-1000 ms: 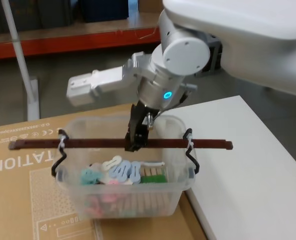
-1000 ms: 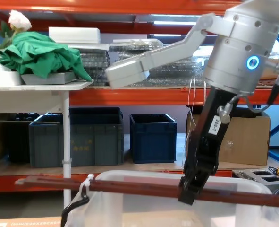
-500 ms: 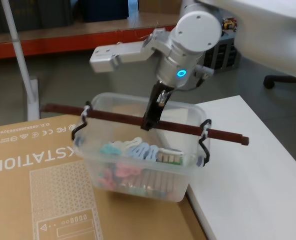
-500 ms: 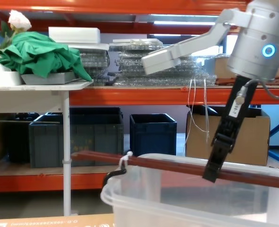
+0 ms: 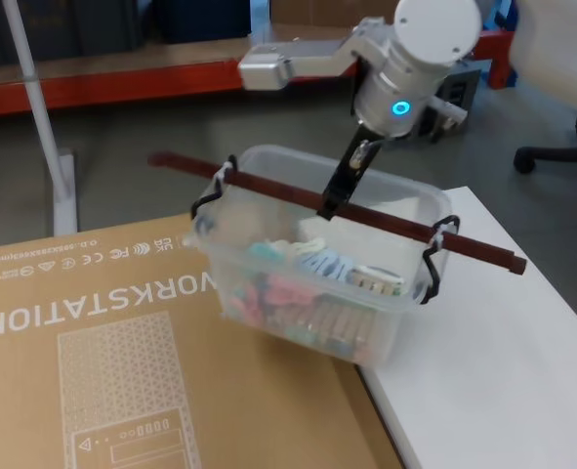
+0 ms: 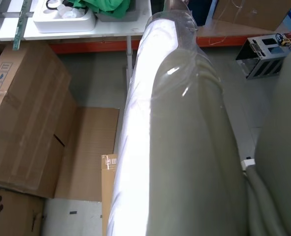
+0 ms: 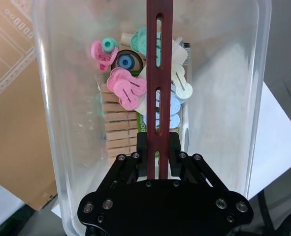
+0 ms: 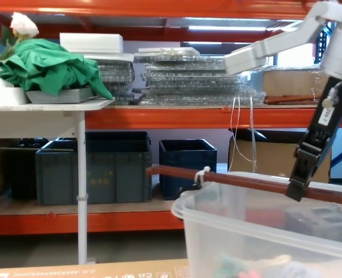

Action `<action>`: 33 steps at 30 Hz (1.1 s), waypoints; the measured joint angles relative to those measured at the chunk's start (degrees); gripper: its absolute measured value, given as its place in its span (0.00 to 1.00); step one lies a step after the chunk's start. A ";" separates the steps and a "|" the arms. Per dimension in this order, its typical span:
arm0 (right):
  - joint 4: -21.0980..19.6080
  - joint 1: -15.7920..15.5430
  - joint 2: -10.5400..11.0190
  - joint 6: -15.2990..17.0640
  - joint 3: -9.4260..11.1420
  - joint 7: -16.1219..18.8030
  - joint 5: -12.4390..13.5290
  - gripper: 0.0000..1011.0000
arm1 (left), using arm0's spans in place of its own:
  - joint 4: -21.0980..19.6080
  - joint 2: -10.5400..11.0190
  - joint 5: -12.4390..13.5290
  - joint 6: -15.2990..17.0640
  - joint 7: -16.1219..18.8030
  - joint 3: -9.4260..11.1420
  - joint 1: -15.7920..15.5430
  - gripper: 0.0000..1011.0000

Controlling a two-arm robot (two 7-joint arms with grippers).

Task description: Use one hand to grasp the basket and place it at the designated location.

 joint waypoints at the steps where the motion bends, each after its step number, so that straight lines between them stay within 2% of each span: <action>1: 0.24 -0.04 0.32 0.38 0.33 0.15 0.05 0.24 | 0.00 0.00 0.00 0.00 0.00 0.00 0.00 0.00; 19: 4.49 -0.99 5.25 7.73 4.52 1.52 0.49 0.24 | 0.00 0.00 0.00 0.00 0.00 0.03 0.00 0.00; 33: 8.90 -1.94 6.86 12.40 6.39 2.68 -0.30 0.24 | 0.00 0.00 0.00 0.00 0.00 0.01 0.00 0.00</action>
